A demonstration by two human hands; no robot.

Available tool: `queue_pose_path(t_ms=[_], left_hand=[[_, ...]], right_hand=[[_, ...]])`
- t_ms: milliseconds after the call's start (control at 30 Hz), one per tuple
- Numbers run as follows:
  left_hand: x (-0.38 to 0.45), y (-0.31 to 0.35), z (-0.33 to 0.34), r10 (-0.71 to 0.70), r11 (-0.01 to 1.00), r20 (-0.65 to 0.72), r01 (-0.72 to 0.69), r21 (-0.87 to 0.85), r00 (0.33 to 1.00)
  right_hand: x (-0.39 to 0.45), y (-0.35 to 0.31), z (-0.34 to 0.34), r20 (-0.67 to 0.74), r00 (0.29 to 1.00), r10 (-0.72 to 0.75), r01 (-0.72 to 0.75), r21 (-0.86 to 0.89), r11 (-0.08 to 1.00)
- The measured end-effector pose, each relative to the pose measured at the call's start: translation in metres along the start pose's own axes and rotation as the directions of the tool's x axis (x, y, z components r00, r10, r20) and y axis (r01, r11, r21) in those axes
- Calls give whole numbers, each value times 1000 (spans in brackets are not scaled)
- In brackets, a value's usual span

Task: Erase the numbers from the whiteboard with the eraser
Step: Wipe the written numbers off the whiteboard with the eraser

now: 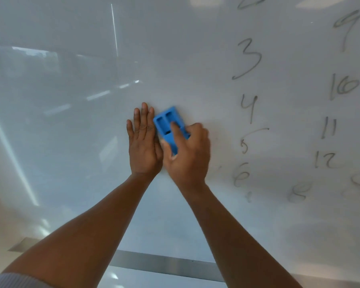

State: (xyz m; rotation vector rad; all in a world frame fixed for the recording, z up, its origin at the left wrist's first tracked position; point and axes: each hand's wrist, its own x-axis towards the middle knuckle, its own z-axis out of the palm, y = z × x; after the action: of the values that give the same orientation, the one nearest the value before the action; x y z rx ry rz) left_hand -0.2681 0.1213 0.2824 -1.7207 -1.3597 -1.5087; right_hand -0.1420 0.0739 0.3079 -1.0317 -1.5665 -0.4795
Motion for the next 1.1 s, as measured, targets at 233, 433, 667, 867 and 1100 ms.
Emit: queue_pose_path(t_ms=[233,433,667,867,1100], left_hand=[[-7,-10,-12,25,1000,42,-26,11,999],[-5,3,-9,-5,1000,30,5,20,1000],[-6,11,-1,-21,999,-12,21,29,1000],[-14,12,1,-29,999,-22,29,23,999],[0,29,11,43,998,-37,-41,50,998]], right_hand=[[-33,34,-13,-26,998,62,-63,-28,998],[27,23,-21,-177,967,185,-181,35,983],[-16,23,-8,-8,1000,-9,9,-42,999],[-53,62,-20,-95,991,95,-99,-37,994],[4,57,-28,-214,968,133,-134,9,991]])
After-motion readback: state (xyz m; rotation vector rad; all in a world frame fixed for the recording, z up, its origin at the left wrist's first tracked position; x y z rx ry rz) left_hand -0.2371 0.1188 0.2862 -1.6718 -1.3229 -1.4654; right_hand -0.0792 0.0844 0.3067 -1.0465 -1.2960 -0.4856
